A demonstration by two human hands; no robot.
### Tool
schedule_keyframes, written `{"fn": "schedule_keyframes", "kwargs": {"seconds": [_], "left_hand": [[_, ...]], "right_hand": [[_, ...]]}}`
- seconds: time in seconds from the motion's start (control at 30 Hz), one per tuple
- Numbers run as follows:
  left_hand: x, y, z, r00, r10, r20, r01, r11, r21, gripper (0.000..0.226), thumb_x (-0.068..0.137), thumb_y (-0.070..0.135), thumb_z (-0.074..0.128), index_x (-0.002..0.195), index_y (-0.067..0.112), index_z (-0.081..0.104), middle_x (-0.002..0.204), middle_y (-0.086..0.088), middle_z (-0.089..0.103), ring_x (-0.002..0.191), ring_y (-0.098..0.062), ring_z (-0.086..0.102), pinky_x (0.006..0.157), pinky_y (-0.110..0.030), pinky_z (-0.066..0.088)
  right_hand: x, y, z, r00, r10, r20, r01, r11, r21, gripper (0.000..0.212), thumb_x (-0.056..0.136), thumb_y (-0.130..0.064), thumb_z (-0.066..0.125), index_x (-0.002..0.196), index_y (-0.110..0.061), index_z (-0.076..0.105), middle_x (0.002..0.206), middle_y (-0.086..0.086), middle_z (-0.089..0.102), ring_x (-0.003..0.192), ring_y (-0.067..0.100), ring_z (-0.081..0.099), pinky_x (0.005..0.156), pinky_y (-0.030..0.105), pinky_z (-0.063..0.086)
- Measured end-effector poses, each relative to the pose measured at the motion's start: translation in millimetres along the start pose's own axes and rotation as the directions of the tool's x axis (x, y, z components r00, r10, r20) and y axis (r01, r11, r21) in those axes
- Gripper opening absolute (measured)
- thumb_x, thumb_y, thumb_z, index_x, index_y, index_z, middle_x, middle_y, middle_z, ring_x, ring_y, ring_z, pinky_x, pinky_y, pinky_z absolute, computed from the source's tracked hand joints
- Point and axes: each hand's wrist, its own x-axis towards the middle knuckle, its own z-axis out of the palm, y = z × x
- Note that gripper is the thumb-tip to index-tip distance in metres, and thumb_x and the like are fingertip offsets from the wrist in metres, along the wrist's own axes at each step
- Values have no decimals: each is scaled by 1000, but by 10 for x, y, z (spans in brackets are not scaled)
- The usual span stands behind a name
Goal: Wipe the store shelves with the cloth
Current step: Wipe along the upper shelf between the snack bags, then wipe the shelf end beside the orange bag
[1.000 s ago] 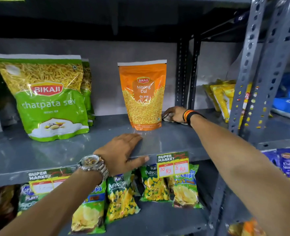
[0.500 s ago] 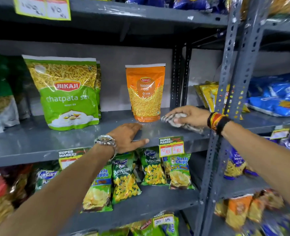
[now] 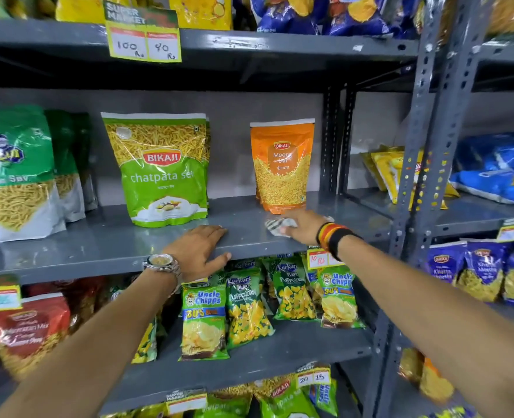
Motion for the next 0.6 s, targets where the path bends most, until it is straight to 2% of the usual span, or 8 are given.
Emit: {"fn": "schedule_keyframes", "kwargs": {"seconds": [0.1, 0.17, 0.23, 0.3, 0.33, 0.43, 0.5, 0.6], "left_hand": [[-26, 38, -34, 1000, -8, 2, 8, 1000, 4, 91, 88, 72, 20, 151, 9, 39, 151, -14, 48, 136, -32, 46, 115, -43, 34], [-82, 82, -63, 1000, -3, -12, 3, 1000, -5, 90, 89, 70, 19, 151, 8, 39, 151, -15, 48, 136, -32, 46, 115, -42, 33], [-172, 168, -56, 996, 51, -72, -53, 998, -36, 82, 93, 63, 22, 150, 7, 40, 151, -15, 48, 137, -33, 45, 115, -40, 32], [-274, 287, 38, 977, 138, -165, -147, 988, -41, 70, 99, 55, 29, 149, 7, 42, 152, -15, 47, 140, -31, 42, 117, -40, 31], [-312, 349, 117, 960, 185, -212, -195, 980, -26, 65, 101, 51, 33, 148, 6, 43, 153, -14, 45, 142, -30, 40, 118, -40, 29], [-378, 569, 418, 915, 263, -306, -279, 960, -6, 58, 104, 42, 43, 148, 4, 45, 159, -14, 38, 150, -27, 27, 125, -41, 21], [-397, 714, 671, 905, 292, -309, -314, 949, -22, 57, 104, 40, 45, 147, 3, 45, 160, -14, 36, 152, -27, 24, 126, -39, 16], [-414, 903, 1125, 935, 274, -227, -298, 951, -78, 55, 103, 40, 42, 144, 3, 50, 154, -17, 45, 146, -31, 36, 122, -45, 29]], "right_hand": [[-206, -391, 44, 981, -175, 80, 174, 985, 12, 40, 95, -37, 52, 134, -27, 51, 141, 4, 53, 126, 26, 50, 101, 36, 39], [-456, -445, -9, 963, -226, 145, 223, 974, 36, 41, 95, -38, 52, 136, -30, 49, 144, 0, 49, 128, 21, 47, 104, 35, 35], [-757, -315, 14, 953, -245, 180, 239, 969, 53, 40, 94, -45, 50, 134, -39, 48, 142, -4, 51, 123, 17, 51, 106, 38, 38], [-1000, -36, 154, 954, -233, 189, 226, 972, 58, 36, 95, -45, 49, 130, -42, 49, 134, -7, 58, 113, 13, 57, 100, 39, 45], [-1086, 125, 268, 961, -201, 191, 193, 979, 60, 35, 96, -41, 50, 131, -40, 50, 133, -7, 59, 112, 11, 57, 98, 35, 46], [-1203, 561, 675, 988, -44, 146, 32, 996, 85, 41, 96, -39, 52, 136, -32, 48, 141, -3, 53, 124, 16, 52, 99, 30, 40], [-1182, 759, 954, 989, 9, 150, -24, 995, 97, 40, 95, -39, 53, 134, -31, 50, 140, 0, 55, 127, 21, 52, 100, 32, 41], [-1075, 913, 1301, 984, 20, 174, -40, 993, 114, 35, 95, -36, 53, 130, -34, 53, 136, 0, 59, 123, 23, 55, 96, 34, 44]]}}
